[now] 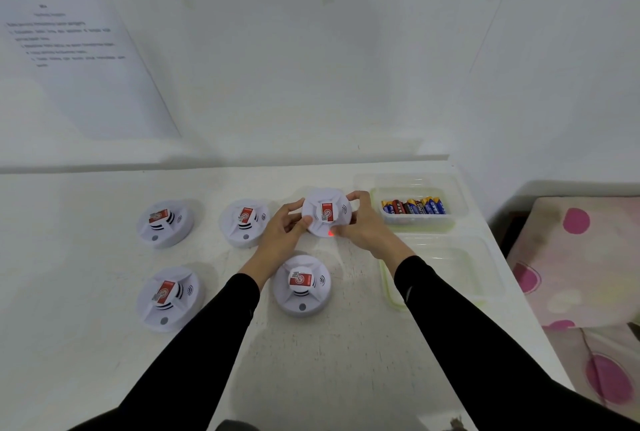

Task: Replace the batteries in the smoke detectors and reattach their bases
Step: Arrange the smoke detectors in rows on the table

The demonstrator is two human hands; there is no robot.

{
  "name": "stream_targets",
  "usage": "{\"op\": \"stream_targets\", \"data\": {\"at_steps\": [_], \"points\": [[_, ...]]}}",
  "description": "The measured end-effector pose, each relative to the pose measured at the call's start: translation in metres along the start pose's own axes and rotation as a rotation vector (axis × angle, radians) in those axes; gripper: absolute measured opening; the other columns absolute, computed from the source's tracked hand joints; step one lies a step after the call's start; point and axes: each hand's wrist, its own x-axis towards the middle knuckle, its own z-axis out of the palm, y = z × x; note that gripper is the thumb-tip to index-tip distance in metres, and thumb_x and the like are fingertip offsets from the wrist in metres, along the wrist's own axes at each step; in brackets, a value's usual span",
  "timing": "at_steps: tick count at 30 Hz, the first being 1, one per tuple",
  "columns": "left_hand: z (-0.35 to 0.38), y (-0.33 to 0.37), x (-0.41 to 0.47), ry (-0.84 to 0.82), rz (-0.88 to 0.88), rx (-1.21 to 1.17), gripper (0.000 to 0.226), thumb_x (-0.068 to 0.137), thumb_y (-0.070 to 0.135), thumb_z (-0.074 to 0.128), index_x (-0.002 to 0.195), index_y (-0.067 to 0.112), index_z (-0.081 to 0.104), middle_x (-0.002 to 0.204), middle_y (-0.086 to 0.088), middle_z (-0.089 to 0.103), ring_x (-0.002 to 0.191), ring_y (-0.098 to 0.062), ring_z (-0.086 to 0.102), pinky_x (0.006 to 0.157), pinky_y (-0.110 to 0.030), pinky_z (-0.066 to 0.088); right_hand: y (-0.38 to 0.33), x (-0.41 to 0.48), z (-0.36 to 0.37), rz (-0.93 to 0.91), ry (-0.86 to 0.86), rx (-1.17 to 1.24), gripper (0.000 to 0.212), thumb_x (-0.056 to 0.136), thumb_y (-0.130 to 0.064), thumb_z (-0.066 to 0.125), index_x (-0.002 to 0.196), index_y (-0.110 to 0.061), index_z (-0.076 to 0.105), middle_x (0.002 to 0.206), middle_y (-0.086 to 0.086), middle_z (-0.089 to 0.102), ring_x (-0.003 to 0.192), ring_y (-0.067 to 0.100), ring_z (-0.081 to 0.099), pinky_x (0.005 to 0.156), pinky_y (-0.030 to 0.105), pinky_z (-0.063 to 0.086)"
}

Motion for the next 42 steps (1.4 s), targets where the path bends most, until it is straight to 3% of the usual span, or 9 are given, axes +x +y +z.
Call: {"op": "stream_targets", "data": {"at_steps": [8,13,17,20,25,28,31,33,42], "points": [[0.0,0.0,0.0,-0.001,0.002,0.005,0.038,0.095,0.026,0.065,0.132,0.025,0.054,0.121,-0.006,0.07,0.113,-0.015,0.066,0.103,-0.037,0.05,-0.001,-0.001,0.004,0.018,0.02,0.04,0.063,0.08,0.001,0.072,0.123,-0.018,0.031,0.084,0.002,0.056,0.075,0.013,0.056,0.058,0.02,0.043],[-0.001,-0.001,-0.001,0.015,0.01,0.01,0.037,0.096,0.03,0.064,0.131,0.031,0.053,0.123,-0.005,0.069,0.114,-0.013,0.064,0.102,-0.034,0.05,0.004,-0.005,0.018,0.026,0.097,0.196,0.058,0.087,0.006,0.058,0.131,-0.022,0.033,0.104,0.006,0.057,0.081,0.009,0.056,0.056,0.013,0.043],[-0.002,-0.002,-0.003,0.028,0.028,-0.008,0.039,0.096,0.029,0.064,0.134,0.029,0.054,0.124,-0.003,0.068,0.117,-0.013,0.063,0.1,-0.031,0.05,0.014,-0.01,0.029,-0.008,0.143,0.305,0.056,0.095,0.003,0.049,0.139,-0.028,0.033,0.12,0.002,0.056,0.107,0.014,0.055,0.071,0.014,0.045],[-0.002,-0.001,-0.005,0.039,0.043,-0.014,0.039,0.096,0.028,0.064,0.134,0.027,0.055,0.124,-0.003,0.068,0.117,-0.012,0.063,0.1,-0.03,0.05,0.015,-0.011,0.041,-0.042,0.207,0.354,0.049,0.1,-0.003,0.042,0.141,-0.028,0.034,0.128,0.0,0.054,0.113,0.013,0.053,0.079,0.016,0.047],[-0.002,-0.001,-0.007,0.052,0.032,-0.027,0.044,0.096,0.026,0.064,0.139,0.023,0.054,0.124,-0.004,0.069,0.116,-0.012,0.064,0.101,-0.03,0.05,0.02,-0.011,0.059,-0.104,0.352,0.388,0.045,0.102,-0.006,0.032,0.143,-0.024,0.039,0.144,-0.002,0.046,0.132,0.013,0.043,0.111,0.032,0.038],[-0.002,-0.001,-0.007,0.052,0.036,-0.023,0.043,0.096,0.026,0.064,0.138,0.026,0.055,0.122,-0.002,0.07,0.115,-0.011,0.064,0.101,-0.03,0.05,0.025,-0.015,0.059,-0.124,0.375,0.375,0.047,0.101,-0.003,0.033,0.142,-0.024,0.041,0.144,-0.005,0.045,0.132,0.008,0.041,0.109,0.024,0.036],[-0.001,0.001,-0.008,0.056,0.039,-0.036,0.043,0.097,0.023,0.064,0.138,0.024,0.056,0.121,-0.002,0.07,0.114,-0.009,0.064,0.094,-0.019,0.051,0.027,-0.015,0.057,-0.138,0.377,0.385,0.046,0.102,-0.003,0.034,0.141,-0.024,0.043,0.142,-0.008,0.046,0.13,0.005,0.041,0.106,0.019,0.035],[-0.001,0.001,-0.009,0.061,0.044,-0.04,0.043,0.097,0.023,0.064,0.139,0.022,0.055,0.12,-0.002,0.07,0.113,-0.006,0.064,0.09,-0.014,0.051,0.029,-0.014,0.056,-0.15,0.376,0.389,0.046,0.101,-0.003,0.034,0.141,-0.024,0.044,0.142,-0.008,0.047,0.129,0.003,0.042,0.107,0.02,0.035],[-0.003,-0.001,-0.01,0.05,0.034,-0.042,0.044,0.095,0.025,0.065,0.139,0.025,0.056,0.119,0.0,0.071,0.113,-0.006,0.065,0.095,-0.02,0.05,0.035,-0.011,0.055,-0.137,0.384,0.39,0.038,0.101,-0.008,0.036,0.133,-0.025,0.046,0.132,0.001,0.057,0.121,0.015,0.054,0.102,0.032,0.046]]}}
